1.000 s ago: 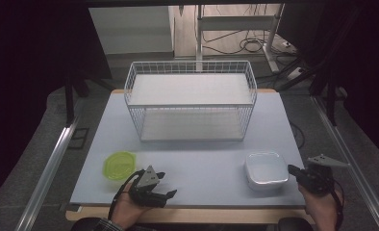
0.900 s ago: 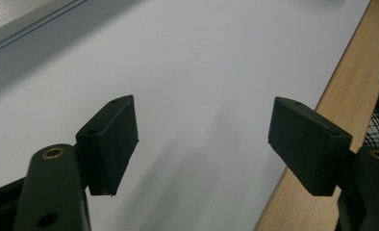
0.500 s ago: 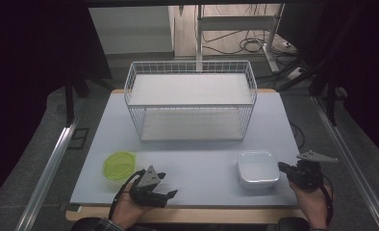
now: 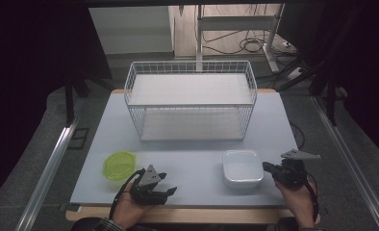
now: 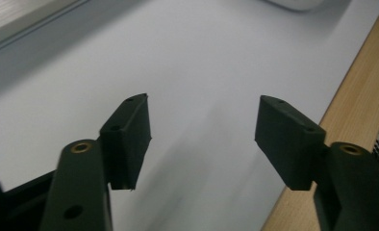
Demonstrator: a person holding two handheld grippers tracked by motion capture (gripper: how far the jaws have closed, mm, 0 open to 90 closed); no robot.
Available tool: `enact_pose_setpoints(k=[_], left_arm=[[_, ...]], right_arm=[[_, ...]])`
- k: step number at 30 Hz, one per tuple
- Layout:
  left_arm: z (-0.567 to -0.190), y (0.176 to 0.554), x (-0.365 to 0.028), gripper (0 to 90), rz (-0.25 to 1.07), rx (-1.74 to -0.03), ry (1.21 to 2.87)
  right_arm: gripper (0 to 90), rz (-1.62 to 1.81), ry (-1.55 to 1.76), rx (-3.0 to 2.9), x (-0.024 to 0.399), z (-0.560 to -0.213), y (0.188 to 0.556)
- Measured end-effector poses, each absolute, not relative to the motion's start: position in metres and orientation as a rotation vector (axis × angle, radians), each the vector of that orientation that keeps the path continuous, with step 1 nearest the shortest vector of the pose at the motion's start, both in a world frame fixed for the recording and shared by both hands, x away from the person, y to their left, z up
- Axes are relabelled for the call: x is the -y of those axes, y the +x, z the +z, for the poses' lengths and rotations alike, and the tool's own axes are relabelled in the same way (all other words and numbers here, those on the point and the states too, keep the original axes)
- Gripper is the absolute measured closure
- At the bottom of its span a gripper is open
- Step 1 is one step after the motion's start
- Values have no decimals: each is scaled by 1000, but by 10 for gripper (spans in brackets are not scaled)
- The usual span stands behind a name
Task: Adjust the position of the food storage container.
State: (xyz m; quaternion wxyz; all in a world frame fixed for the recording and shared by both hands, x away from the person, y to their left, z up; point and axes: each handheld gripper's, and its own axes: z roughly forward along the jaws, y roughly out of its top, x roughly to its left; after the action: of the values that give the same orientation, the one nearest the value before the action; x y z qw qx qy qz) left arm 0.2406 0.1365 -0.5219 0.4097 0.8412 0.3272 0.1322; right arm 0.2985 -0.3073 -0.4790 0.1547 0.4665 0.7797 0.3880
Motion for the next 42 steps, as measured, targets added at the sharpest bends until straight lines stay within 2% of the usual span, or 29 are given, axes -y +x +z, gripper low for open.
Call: enact_pose_setpoints(k=[9,14,15,17,18,23,42], left_arm=[[-520,246,-138,494,354,-864,2085],[-521,253,-135,596,345,-884,2066],[-521,256,-133,656,358,-888,2065],[-520,257,-132,671,362,-889,2062],[-520,259,-131,719,364,-890,2055],[-521,264,-129,791,350,-906,2045],[-521,274,-140,806,307,-992,1980]], right_arm=[[896,1163,1287,-2289,276,-483,305],[897,1201,1297,-2314,258,-485,308],[897,1205,1279,-2323,252,-485,308],[897,1206,1274,-2325,250,-486,309],[897,1206,1270,-2326,248,-486,309],[897,1226,1238,-2362,234,-487,308],[897,1274,1095,-2455,178,-494,308]])
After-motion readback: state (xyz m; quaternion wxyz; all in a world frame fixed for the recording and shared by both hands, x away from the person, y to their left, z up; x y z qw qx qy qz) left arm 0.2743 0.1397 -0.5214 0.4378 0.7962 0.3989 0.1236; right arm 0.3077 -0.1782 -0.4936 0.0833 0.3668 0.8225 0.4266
